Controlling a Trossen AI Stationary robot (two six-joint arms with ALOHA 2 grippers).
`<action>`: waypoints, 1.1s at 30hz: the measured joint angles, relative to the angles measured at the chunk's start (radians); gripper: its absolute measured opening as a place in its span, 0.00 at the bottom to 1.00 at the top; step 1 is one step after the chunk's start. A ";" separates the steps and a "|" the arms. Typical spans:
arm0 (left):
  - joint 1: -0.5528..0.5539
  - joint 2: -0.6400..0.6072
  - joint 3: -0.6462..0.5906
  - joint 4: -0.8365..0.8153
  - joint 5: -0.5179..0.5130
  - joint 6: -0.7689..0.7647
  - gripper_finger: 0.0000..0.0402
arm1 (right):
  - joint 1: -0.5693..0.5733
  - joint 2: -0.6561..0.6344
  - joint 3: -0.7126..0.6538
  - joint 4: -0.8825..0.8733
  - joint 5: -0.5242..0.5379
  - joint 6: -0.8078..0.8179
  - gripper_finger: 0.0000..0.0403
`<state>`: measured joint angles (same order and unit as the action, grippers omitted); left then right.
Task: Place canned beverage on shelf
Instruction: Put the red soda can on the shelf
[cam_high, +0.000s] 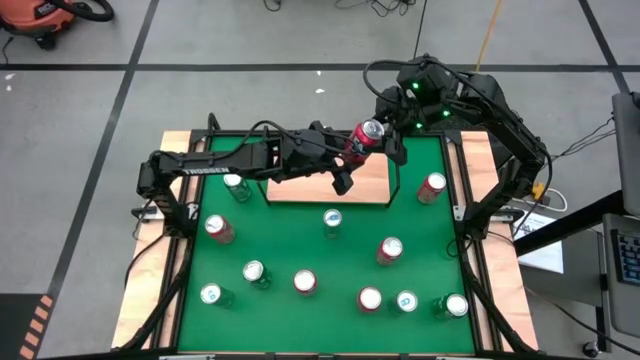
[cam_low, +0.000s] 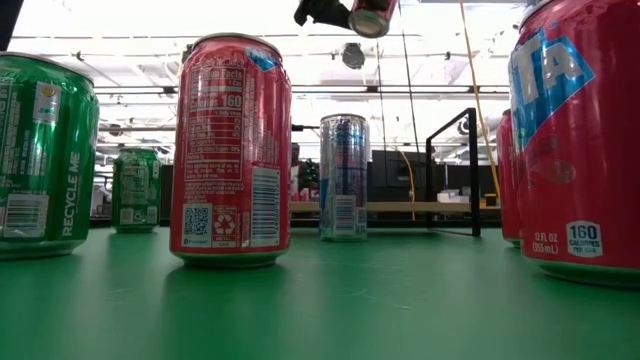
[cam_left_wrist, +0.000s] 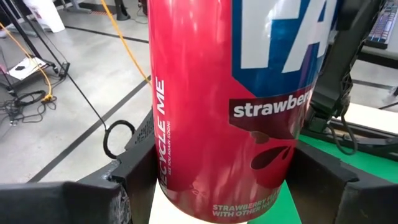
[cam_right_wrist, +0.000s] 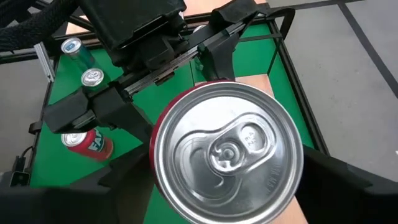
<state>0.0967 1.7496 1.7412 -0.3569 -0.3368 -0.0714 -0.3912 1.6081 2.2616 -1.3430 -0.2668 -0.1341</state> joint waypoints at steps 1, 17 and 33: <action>0.000 0.000 0.000 0.000 -0.002 0.004 0.68 | 0.000 0.000 0.000 0.001 0.000 -0.004 0.73; 0.002 -0.004 0.003 -0.058 -0.050 -0.171 0.97 | -0.064 0.000 -0.003 -0.089 0.000 -0.127 0.73; -0.025 -0.067 0.002 -0.287 -0.034 -0.446 0.99 | -0.266 0.000 -0.324 0.091 -0.131 -0.310 0.73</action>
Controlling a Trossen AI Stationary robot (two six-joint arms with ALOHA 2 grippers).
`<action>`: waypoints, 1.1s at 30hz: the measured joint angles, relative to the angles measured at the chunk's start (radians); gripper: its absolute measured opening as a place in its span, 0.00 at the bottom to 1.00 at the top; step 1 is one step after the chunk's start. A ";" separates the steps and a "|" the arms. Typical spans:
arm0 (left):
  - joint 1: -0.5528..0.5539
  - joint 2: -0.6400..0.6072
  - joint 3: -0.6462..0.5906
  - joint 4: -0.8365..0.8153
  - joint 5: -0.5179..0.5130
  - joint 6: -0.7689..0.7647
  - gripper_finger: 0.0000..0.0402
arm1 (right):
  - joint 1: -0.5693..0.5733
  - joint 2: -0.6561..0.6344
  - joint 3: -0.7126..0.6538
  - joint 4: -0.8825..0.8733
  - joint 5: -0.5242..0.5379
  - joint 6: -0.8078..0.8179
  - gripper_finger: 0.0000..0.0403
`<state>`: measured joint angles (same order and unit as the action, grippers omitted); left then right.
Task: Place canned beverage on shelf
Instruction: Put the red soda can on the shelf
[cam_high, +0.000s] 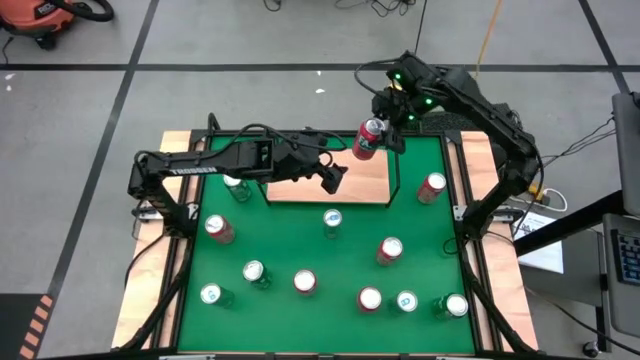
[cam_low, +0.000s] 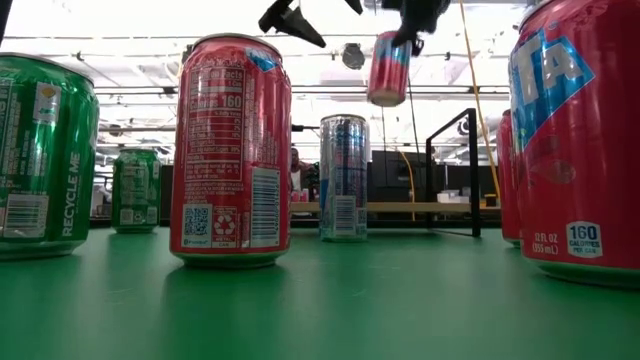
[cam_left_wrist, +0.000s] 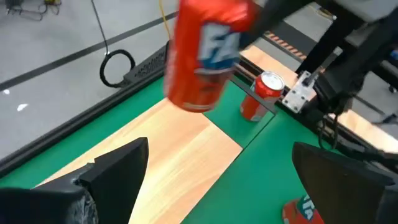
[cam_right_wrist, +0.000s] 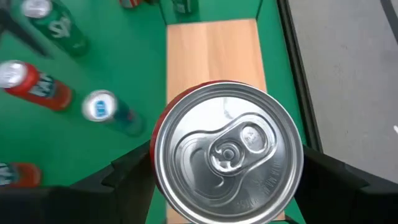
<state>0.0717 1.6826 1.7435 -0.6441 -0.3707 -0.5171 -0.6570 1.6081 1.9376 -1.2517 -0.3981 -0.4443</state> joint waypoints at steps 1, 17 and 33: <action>0.000 -0.002 0.000 0.009 0.004 0.016 0.99 | -0.009 0.000 -0.032 0.026 0.000 -0.008 0.73; 0.106 -0.082 -0.001 0.008 0.135 0.244 0.99 | -0.094 -0.001 -0.361 0.286 0.004 -0.182 0.73; 0.132 -0.082 -0.001 0.061 0.131 0.237 0.99 | -0.160 0.010 -0.454 0.397 0.007 -0.282 0.73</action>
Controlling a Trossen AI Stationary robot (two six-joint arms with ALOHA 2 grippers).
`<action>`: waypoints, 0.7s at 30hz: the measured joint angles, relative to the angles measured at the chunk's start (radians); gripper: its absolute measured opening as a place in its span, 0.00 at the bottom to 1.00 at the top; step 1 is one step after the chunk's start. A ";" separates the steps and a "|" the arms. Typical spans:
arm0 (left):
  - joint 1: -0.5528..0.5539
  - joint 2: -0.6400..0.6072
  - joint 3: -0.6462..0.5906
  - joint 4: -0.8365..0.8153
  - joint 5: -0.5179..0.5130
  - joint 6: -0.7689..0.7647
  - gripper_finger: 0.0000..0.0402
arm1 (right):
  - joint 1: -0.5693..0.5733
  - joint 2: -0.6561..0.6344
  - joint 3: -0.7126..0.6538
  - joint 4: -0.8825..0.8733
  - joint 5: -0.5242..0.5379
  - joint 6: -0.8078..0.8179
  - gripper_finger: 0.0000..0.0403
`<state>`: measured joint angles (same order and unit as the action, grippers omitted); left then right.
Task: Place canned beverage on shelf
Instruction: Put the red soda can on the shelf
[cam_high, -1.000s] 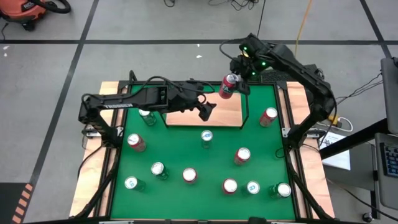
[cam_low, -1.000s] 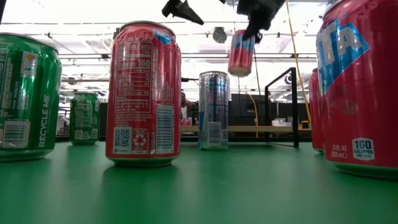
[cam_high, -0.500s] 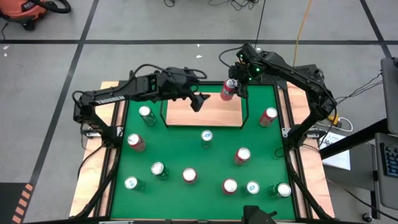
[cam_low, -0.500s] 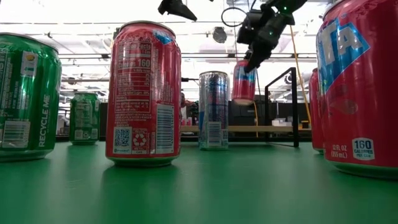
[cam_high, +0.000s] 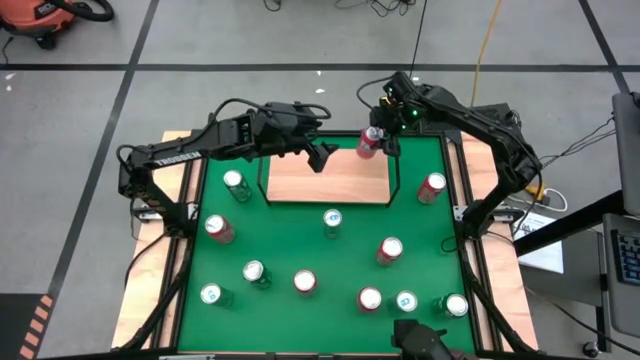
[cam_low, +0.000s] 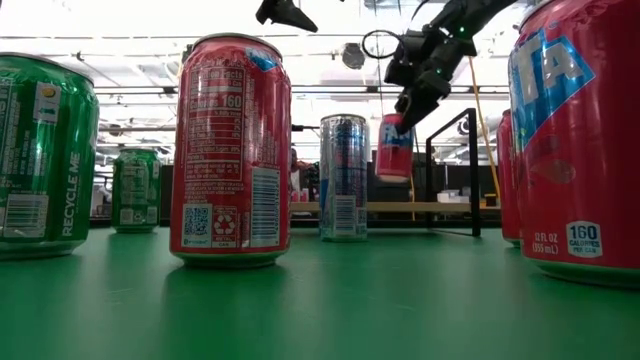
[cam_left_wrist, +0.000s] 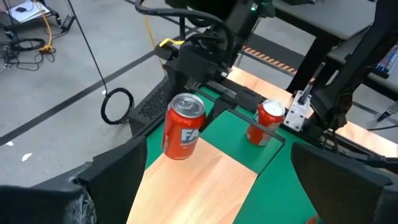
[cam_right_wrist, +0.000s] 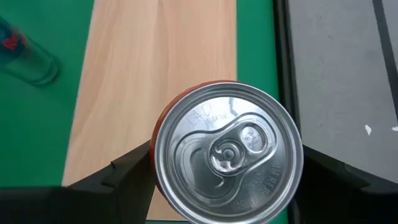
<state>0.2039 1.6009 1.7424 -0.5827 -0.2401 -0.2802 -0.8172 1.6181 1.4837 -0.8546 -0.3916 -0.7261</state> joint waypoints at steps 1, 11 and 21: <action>0.000 0.000 0.000 0.000 0.000 -0.001 0.99 | -0.004 0.009 0.000 0.003 0.000 0.001 0.73; 0.000 0.000 0.000 0.000 -0.004 -0.002 0.99 | -0.007 0.064 0.000 -0.022 0.053 0.006 0.73; 0.000 0.001 0.000 0.000 -0.004 -0.001 0.99 | -0.008 0.068 0.000 -0.025 0.052 0.006 0.73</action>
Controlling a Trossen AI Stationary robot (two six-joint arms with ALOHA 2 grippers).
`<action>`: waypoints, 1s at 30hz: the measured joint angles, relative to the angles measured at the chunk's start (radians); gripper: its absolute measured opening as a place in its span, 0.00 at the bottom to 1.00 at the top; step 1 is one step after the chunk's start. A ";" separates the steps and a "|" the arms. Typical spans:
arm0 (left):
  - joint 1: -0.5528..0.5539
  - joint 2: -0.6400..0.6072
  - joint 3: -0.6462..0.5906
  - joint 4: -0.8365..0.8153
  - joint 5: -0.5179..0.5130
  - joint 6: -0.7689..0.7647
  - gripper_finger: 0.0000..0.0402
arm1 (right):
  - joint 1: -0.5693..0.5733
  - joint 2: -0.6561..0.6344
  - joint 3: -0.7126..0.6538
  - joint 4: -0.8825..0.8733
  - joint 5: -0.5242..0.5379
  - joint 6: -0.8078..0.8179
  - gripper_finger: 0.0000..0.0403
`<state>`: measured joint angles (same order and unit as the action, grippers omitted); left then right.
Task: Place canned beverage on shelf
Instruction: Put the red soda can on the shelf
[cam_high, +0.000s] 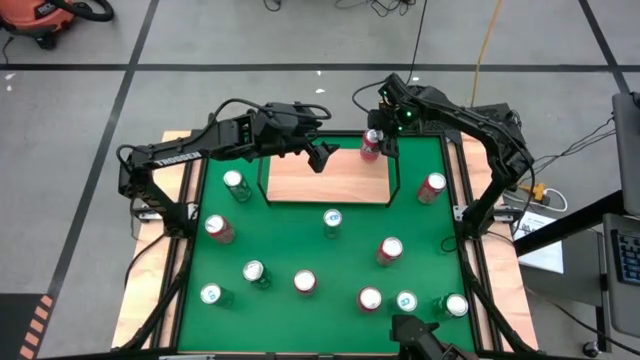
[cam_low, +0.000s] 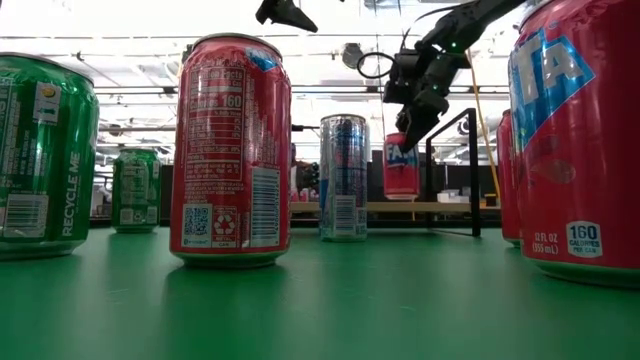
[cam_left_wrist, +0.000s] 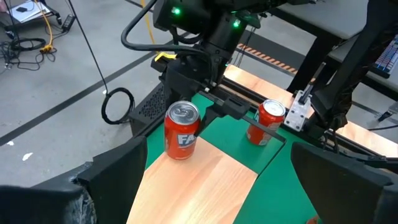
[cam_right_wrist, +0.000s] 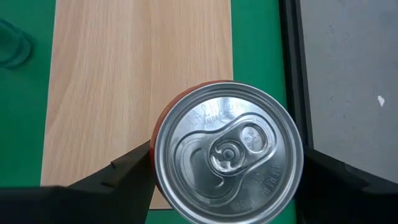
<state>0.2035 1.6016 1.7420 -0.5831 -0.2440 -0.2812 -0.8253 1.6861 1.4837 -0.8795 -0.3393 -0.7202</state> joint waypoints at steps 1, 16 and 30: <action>0.000 0.000 0.000 0.000 0.000 0.000 0.99 | 0.000 0.001 0.000 -0.002 0.000 0.000 0.73; 0.000 0.000 0.000 0.000 0.000 0.008 0.99 | 0.001 0.001 -0.018 -0.032 0.015 0.001 0.73; 0.000 0.000 0.000 -0.001 0.001 0.008 0.99 | 0.000 0.001 -0.018 -0.038 0.026 0.024 0.77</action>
<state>0.2035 1.6020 1.7420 -0.5842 -0.2433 -0.2733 -0.8249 1.6875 1.4658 -0.9178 -0.3137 -0.6960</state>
